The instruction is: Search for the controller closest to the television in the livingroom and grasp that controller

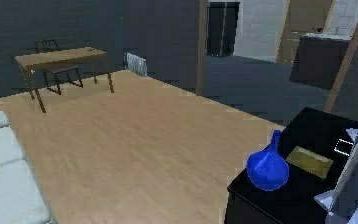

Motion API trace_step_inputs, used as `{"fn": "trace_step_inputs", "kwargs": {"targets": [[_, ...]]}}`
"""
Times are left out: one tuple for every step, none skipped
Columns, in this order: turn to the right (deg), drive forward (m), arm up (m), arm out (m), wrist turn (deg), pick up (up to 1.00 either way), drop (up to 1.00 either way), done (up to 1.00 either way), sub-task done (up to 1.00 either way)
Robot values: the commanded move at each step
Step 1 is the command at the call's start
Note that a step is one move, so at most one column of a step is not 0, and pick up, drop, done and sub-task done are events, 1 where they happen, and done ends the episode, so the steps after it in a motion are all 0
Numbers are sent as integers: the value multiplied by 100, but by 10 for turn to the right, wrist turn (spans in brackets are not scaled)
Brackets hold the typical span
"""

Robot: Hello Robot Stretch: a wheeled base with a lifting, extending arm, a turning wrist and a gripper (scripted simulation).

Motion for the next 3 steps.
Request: {"fn": "trace_step_inputs", "kwargs": {"targets": [[-60, 0, 0, 0, 0, 0, 0, 0, 0], [0, 95, 0, 0, 0, 0, 0, 0, 0], [-300, 0, 0, 0, 0, 0, 0, 0, 0]]}}
